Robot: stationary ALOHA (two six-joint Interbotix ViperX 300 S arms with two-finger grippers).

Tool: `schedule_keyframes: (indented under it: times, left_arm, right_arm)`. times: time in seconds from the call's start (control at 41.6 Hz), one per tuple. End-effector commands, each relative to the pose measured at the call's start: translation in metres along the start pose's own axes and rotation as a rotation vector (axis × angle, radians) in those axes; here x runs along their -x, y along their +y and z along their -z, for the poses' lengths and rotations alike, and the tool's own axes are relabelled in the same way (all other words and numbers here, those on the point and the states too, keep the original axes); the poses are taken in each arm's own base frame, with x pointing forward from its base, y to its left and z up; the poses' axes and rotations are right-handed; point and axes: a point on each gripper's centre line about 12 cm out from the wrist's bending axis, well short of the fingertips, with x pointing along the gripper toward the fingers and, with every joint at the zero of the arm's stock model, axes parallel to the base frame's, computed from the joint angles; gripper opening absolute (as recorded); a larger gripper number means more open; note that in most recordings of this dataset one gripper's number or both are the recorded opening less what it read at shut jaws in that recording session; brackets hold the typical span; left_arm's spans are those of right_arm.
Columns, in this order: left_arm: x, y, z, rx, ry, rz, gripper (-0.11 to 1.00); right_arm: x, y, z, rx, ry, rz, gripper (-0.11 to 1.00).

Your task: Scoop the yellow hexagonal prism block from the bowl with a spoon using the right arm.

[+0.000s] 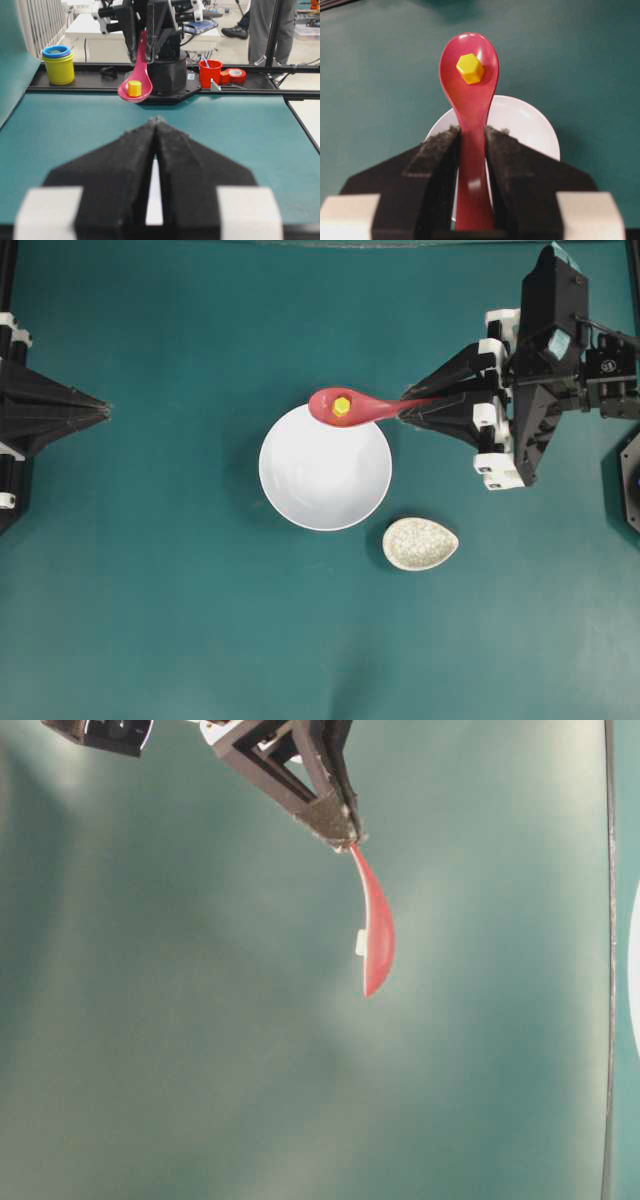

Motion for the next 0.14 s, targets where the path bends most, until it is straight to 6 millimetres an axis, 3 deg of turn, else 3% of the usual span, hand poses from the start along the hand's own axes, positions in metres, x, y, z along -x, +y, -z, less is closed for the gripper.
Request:
schedule_keyframes:
  times: [0.0,0.12]
  left_arm:
    - [-0.0027,0.0003,-0.0108,-0.002,-0.028,-0.001,0.0]
    - [-0.0024,0.0,-0.0115,-0.002,-0.032,0.001,0.0]
  right_arm:
    - [0.0023,0.0025,-0.0082,0.002,-0.024,-0.007,0.23]
    - [0.0024,0.0027,-0.0088,0.002,-0.025,-0.007,0.23]
